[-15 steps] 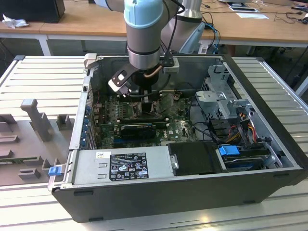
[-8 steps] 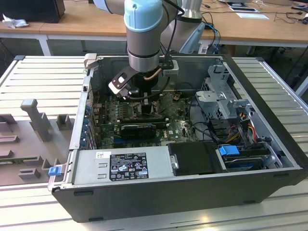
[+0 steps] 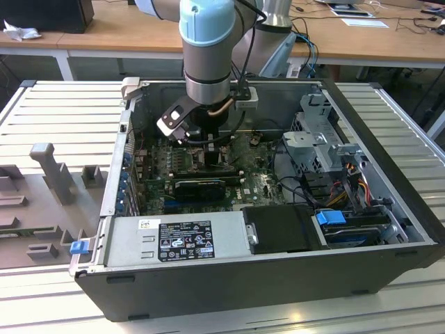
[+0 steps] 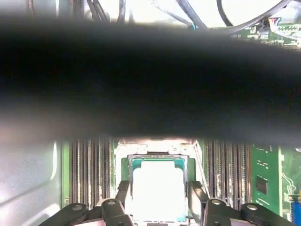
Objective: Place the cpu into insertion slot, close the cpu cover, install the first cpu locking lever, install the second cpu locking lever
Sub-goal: 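Place the cpu into insertion slot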
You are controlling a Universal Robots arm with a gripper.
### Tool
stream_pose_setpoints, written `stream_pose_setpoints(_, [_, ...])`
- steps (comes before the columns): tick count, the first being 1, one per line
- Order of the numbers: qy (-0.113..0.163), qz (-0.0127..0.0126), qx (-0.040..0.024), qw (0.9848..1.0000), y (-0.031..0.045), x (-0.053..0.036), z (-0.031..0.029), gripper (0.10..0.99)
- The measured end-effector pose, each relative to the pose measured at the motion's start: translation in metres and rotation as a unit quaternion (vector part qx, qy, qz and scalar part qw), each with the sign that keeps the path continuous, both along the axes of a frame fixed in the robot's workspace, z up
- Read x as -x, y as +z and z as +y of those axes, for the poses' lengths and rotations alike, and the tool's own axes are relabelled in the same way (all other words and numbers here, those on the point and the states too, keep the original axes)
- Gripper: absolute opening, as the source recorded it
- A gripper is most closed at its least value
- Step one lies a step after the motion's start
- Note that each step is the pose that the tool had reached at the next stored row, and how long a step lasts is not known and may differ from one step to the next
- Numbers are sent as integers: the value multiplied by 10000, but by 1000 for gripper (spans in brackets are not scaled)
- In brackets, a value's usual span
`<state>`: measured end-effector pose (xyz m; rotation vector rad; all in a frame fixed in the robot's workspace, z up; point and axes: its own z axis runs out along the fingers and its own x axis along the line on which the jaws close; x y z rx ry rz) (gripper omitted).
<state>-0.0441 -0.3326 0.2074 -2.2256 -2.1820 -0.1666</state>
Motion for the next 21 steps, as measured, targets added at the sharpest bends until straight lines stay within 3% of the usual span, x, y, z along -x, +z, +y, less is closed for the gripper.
stream_pose_setpoints(2, [0, 0, 0, 10000, 85, 0, 0, 588])
stream_pose_setpoints(3, [0, 0, 2, 10000, 118, 0, 0, 522])
stream_pose_setpoints(4, [0, 0, 7, 10000, 143, 0, 0, 337])
stream_pose_setpoints(5, [0, 0, 7, 10000, 151, 0, 0, 278])
stream_pose_setpoints(6, [0, 0, 7, 10000, 158, 0, 0, 278])
stream_pose_setpoints(7, [0, 0, 7, 10000, 165, 0, 0, 220])
stream_pose_setpoints(8, [-1, -1, 6, 10000, 169, 0, 1, 106])
stream_pose_setpoints(13, [-1, 0, 13, 10000, 173, 0, 0, 106])
stream_pose_setpoints(21, [-1, 0, 16, 10000, 271, 0, 0, 106])
